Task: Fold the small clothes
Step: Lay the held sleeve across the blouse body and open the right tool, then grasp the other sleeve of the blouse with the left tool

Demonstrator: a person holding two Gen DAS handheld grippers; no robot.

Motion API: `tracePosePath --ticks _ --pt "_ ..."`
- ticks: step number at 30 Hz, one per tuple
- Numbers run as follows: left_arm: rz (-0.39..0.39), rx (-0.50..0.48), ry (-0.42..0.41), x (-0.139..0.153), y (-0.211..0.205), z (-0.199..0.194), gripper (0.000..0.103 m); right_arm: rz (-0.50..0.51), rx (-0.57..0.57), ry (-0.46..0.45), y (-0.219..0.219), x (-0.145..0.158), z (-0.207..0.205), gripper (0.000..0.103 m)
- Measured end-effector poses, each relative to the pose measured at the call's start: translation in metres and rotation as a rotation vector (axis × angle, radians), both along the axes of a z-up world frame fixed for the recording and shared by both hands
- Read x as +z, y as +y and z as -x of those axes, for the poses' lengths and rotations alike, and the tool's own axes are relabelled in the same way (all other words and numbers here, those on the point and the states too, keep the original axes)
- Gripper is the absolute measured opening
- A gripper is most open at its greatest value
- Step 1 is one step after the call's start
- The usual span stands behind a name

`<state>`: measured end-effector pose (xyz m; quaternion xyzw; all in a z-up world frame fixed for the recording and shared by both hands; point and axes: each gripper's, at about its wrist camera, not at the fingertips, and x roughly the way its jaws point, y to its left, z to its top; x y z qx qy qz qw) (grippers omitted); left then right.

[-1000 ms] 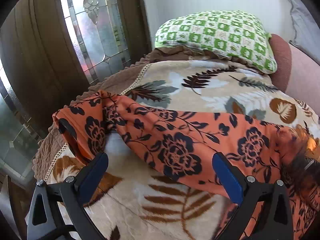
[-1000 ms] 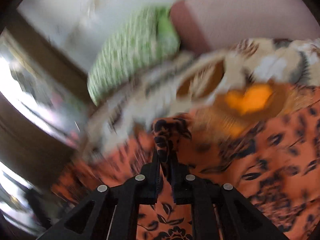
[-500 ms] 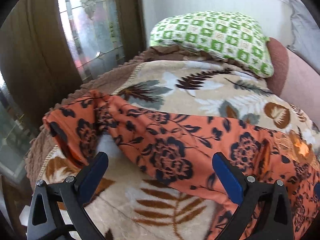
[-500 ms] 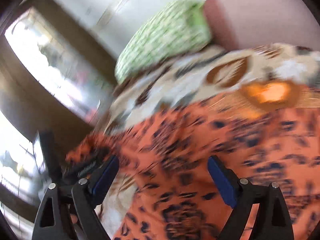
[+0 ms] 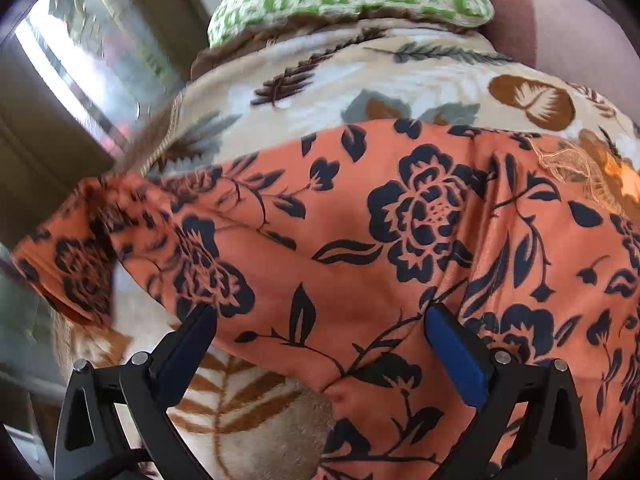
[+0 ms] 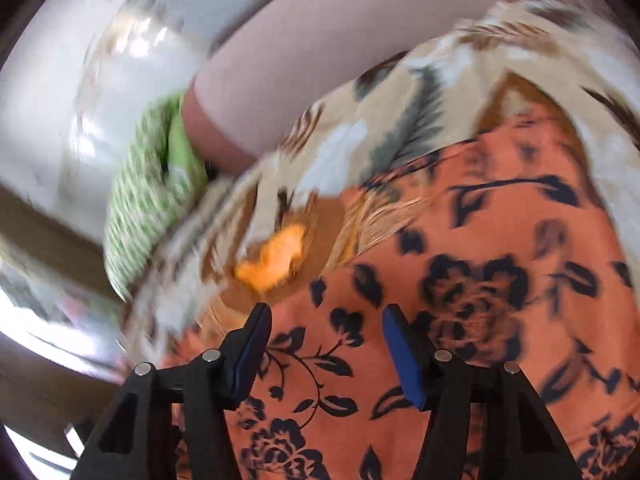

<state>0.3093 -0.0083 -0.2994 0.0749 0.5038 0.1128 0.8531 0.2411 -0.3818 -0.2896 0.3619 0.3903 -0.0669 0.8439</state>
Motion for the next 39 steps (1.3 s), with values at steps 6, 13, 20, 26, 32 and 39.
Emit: tracePosePath --ticks 6,13,20,26,32,39 --pt "-0.098 0.096 -0.054 0.013 0.017 0.001 0.103 0.337 0.156 0.171 0.046 0.001 -0.049 0.062" --pt "0.107 0.076 -0.088 0.033 0.03 0.018 0.103 0.381 0.255 0.052 0.062 0.04 0.003 0.062" --pt "0.222 0.081 -0.143 0.047 0.059 0.031 0.103 0.456 0.35 0.137 0.079 0.023 0.047 0.062" --pt "0.297 0.19 -0.185 0.061 0.121 0.047 0.103 0.371 0.264 0.011 0.06 0.038 0.12 0.062" --pt "0.387 0.249 -0.151 0.047 0.155 0.051 0.103 0.232 0.24 0.007 0.05 0.017 0.119 0.062" --pt "0.009 0.295 -0.138 0.064 0.237 0.007 0.101 0.165 0.249 0.0 0.057 0.0 0.103 0.062"
